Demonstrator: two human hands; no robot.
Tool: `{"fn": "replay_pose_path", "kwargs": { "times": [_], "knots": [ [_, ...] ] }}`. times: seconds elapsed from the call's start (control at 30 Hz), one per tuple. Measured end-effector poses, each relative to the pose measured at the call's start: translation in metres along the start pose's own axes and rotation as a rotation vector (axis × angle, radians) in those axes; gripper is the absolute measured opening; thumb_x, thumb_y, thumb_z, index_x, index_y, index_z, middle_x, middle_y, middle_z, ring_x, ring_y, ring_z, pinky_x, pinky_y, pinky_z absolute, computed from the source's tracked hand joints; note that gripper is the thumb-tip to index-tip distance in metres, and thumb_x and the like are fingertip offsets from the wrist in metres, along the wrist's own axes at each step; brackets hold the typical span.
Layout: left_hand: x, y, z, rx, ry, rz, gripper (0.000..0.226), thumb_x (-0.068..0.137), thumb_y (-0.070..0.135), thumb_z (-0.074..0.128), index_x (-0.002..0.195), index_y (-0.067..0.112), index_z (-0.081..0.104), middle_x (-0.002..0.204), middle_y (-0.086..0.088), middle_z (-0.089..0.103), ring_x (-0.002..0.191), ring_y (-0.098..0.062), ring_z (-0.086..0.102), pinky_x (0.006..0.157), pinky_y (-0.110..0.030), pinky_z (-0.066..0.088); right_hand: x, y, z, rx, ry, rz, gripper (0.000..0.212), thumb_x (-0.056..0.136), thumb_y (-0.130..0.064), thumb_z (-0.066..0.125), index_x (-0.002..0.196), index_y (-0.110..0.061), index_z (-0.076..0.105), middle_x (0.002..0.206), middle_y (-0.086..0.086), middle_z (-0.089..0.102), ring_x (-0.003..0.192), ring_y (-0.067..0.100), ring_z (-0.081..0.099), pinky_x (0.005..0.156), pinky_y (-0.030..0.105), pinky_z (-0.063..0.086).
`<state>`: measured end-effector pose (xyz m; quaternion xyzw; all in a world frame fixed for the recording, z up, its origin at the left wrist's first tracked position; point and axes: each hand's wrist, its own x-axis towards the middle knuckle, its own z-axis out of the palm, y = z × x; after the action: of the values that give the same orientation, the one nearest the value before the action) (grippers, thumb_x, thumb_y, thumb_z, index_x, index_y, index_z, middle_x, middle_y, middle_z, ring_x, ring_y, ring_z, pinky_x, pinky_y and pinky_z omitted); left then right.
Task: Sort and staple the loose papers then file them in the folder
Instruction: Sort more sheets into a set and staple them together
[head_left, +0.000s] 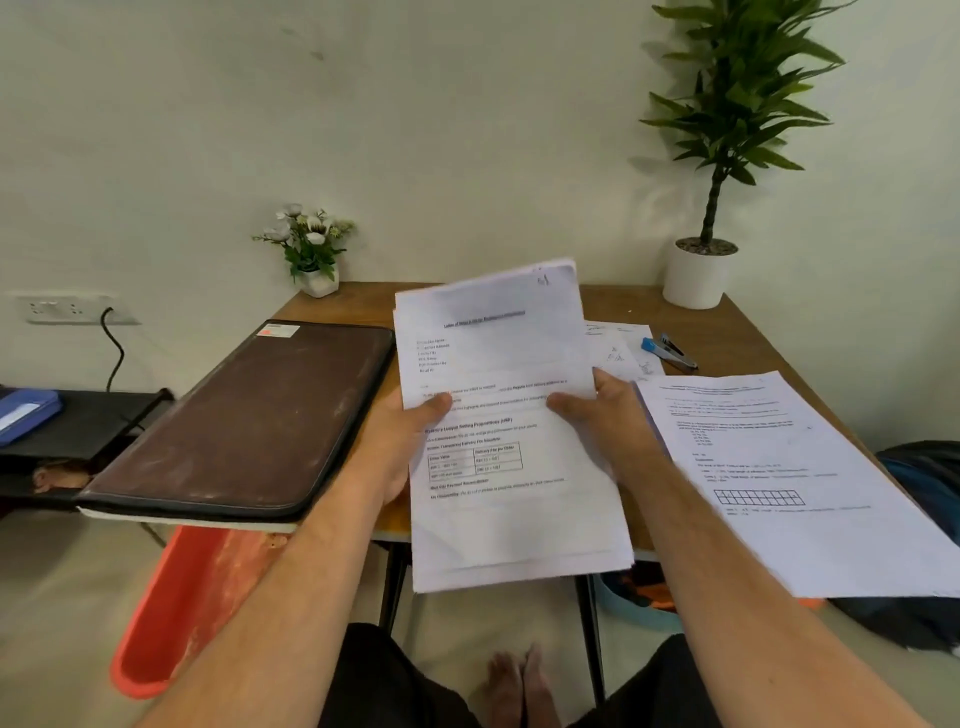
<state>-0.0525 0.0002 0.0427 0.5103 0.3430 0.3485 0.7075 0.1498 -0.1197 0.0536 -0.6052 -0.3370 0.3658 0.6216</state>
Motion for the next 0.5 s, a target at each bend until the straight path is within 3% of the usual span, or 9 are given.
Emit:
{"fn": "replay_pose_path", "kwargs": {
  "times": [0.1,0.17,0.3,0.43,0.5],
  "knots": [
    [-0.004,0.039,0.016,0.029,0.086,0.181,0.017,0.095,0.007,0.068,0.109,0.016,0.072,0.104,-0.004,0.078,0.096,-0.025,0.076,0.077,-0.042,0.063,0.002,-0.034,0.003,0.106,0.026,-0.110,0.028,0.087,-0.003,0.073,0.112,-0.013,0.068,0.106,0.008,0.076,0.086,0.022,0.076,0.072,0.036,0.062],
    [-0.008,0.070,0.027,0.011,0.088,0.284,0.012,0.094,0.008,0.069,0.103,0.016,0.072,0.096,-0.002,0.079,0.091,-0.024,0.077,0.070,-0.038,0.064,0.003,-0.058,0.003,0.116,0.047,-0.224,0.027,0.085,-0.008,0.075,0.111,-0.012,0.069,0.106,0.007,0.076,0.092,0.026,0.075,0.078,0.040,0.061],
    [-0.012,0.090,0.039,0.002,0.000,0.446,0.013,0.089,0.006,0.072,0.100,0.013,0.072,0.099,-0.004,0.079,0.094,-0.024,0.076,0.078,-0.038,0.063,0.002,-0.083,0.003,0.100,0.079,-0.352,0.018,0.082,-0.019,0.080,0.098,-0.020,0.074,0.100,0.002,0.077,0.092,0.028,0.074,0.079,0.042,0.060],
    [-0.012,0.063,0.033,0.097,-0.064,0.403,0.041,0.076,0.021,0.079,0.115,0.009,0.071,0.111,-0.008,0.077,0.103,-0.026,0.074,0.086,-0.042,0.060,-0.004,-0.057,0.002,-0.029,0.082,-0.321,0.030,0.082,-0.027,0.079,0.109,-0.015,0.072,0.102,-0.001,0.077,0.092,0.020,0.074,0.082,0.043,0.061],
    [-0.012,0.053,0.031,0.106,-0.056,0.388,0.035,0.079,0.023,0.076,0.112,0.011,0.072,0.109,-0.007,0.077,0.101,-0.026,0.075,0.084,-0.041,0.060,-0.005,-0.047,-0.001,-0.034,0.120,-0.287,0.033,0.082,-0.029,0.080,0.110,-0.016,0.071,0.100,-0.002,0.077,0.091,0.019,0.074,0.084,0.046,0.061]
  ]
}}
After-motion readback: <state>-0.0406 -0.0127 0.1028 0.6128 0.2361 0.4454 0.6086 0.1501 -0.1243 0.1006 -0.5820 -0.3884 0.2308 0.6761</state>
